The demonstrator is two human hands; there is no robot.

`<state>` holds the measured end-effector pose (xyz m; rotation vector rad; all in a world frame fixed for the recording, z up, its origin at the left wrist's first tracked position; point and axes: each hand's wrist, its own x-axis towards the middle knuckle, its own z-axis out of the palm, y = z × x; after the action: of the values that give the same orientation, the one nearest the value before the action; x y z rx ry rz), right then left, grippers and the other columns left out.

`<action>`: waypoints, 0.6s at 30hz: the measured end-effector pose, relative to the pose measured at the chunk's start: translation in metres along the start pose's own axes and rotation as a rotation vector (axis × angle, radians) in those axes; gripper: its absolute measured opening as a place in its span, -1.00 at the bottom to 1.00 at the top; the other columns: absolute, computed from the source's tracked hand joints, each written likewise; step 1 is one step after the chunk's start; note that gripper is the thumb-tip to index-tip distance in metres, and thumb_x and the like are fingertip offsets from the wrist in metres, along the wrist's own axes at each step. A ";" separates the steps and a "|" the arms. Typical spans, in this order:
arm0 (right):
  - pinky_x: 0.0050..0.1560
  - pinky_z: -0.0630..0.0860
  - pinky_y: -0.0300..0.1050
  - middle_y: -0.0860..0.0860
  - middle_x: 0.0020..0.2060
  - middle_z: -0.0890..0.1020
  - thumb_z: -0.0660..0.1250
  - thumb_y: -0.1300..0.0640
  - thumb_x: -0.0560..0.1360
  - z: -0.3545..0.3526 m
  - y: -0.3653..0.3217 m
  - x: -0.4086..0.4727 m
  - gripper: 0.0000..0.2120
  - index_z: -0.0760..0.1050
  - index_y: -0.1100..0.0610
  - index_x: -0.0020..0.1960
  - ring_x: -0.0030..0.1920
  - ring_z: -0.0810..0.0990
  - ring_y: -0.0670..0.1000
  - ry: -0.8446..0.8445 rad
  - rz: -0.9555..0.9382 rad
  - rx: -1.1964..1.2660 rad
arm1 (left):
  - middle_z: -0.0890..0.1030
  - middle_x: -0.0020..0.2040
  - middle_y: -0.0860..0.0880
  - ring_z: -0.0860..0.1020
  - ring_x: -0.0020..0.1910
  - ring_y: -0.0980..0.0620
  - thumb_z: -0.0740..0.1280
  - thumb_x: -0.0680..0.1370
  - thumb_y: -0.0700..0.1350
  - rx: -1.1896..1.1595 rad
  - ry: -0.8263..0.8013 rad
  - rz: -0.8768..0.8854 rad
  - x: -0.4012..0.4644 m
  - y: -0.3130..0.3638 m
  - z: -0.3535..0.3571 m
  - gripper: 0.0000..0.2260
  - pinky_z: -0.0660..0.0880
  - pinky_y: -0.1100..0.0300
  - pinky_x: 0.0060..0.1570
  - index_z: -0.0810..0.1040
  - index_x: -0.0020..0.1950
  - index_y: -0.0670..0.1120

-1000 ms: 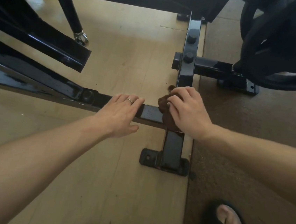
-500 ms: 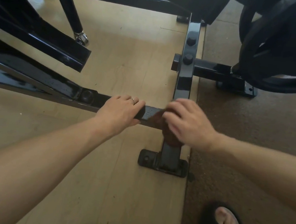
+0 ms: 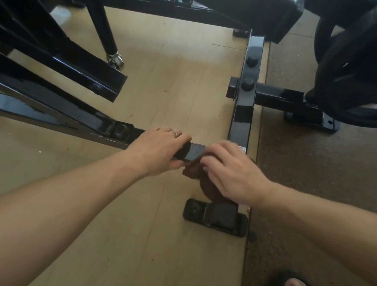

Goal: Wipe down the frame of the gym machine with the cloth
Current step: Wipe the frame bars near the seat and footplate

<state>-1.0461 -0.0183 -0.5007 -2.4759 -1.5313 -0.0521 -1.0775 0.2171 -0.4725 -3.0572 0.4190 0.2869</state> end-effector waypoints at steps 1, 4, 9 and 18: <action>0.34 0.40 0.07 0.09 0.25 0.54 0.15 -0.01 0.68 0.002 0.004 0.007 -0.72 0.52 0.10 0.25 0.28 0.43 0.11 0.043 0.075 0.017 | 0.54 0.33 -0.02 0.49 0.31 -0.06 0.33 0.57 0.22 -0.009 0.000 -0.013 -0.001 -0.002 -0.004 -0.43 0.40 0.02 0.35 0.27 0.49 0.03; 0.25 0.44 0.08 0.09 0.18 0.56 0.12 0.02 0.69 0.005 0.000 0.025 -0.71 0.53 0.13 0.21 0.20 0.44 0.09 0.160 0.270 0.104 | 0.50 0.40 -0.05 0.44 0.38 -0.10 0.34 0.57 0.11 -0.174 0.025 -0.145 -0.003 -0.007 -0.020 -0.38 0.35 -0.04 0.43 0.21 0.58 0.02; 0.33 0.42 -0.03 -0.09 0.16 0.53 0.08 -0.01 0.73 -0.012 -0.010 0.055 -0.70 0.50 0.06 0.30 0.20 0.43 -0.10 0.196 0.649 0.604 | 0.51 0.39 -0.08 0.49 0.34 -0.07 0.17 0.67 -0.05 -0.528 0.219 -0.321 0.000 0.007 -0.036 -0.62 0.43 -0.06 0.35 0.29 0.51 0.01; 0.37 0.48 0.10 -0.04 0.27 0.54 0.02 0.00 0.75 -0.017 0.011 0.032 -0.63 0.41 0.03 0.47 0.27 0.50 -0.07 0.321 0.893 0.767 | 0.34 0.48 -0.06 0.47 0.30 -0.07 0.21 0.59 0.32 -0.379 0.120 -0.112 0.013 0.060 0.004 -0.31 0.42 -0.03 0.34 0.08 0.58 0.00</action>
<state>-1.0207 0.0017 -0.4817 -2.1119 -0.1535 0.2300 -1.0818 0.1560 -0.4800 -3.4660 0.2161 0.1974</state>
